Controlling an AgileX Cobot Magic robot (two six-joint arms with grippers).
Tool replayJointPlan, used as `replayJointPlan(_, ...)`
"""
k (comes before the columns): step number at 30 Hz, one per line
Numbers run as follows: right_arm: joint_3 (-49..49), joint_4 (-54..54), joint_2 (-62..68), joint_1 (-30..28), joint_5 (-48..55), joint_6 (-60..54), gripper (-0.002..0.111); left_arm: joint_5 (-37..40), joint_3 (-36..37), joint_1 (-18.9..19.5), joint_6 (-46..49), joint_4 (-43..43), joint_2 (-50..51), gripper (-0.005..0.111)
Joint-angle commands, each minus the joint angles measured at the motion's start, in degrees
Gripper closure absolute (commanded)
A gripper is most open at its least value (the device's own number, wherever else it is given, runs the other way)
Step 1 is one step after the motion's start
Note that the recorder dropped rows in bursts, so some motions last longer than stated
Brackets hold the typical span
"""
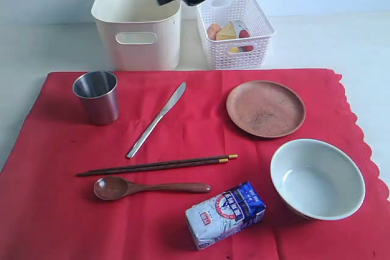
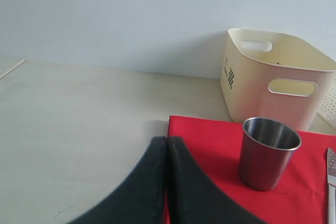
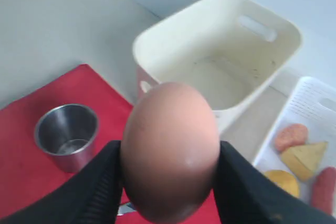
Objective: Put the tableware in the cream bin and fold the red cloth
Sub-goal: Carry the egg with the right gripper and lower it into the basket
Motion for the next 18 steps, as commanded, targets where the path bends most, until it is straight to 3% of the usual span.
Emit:
replayJointPlan(1, 0.4, -0.1, 2.3, -6.4, -2.9, 0.5, 0.108, -0.2, 0.0, 0.1, 0.1, -0.3, -0.4, 0.104)
replayJointPlan(8, 0.4, -0.1, 12.1, -13.9, -12.2, 0.5, 0.108, -0.2, 0.0, 0.1, 0.1, -0.3, -0.4, 0.104)
replayJointPlan(15, 0.2, 0.0, 22.8, -15.3, -31.3, 1.9, 0.108, -0.2, 0.0, 0.1, 0.1, -0.3, -0.4, 0.104)
replayJointPlan(18, -1.3, 0.2, 25.6, -15.3, -32.5, 2.0, 0.107, -0.2, 0.0, 0.1, 0.1, -0.3, -0.4, 0.104)
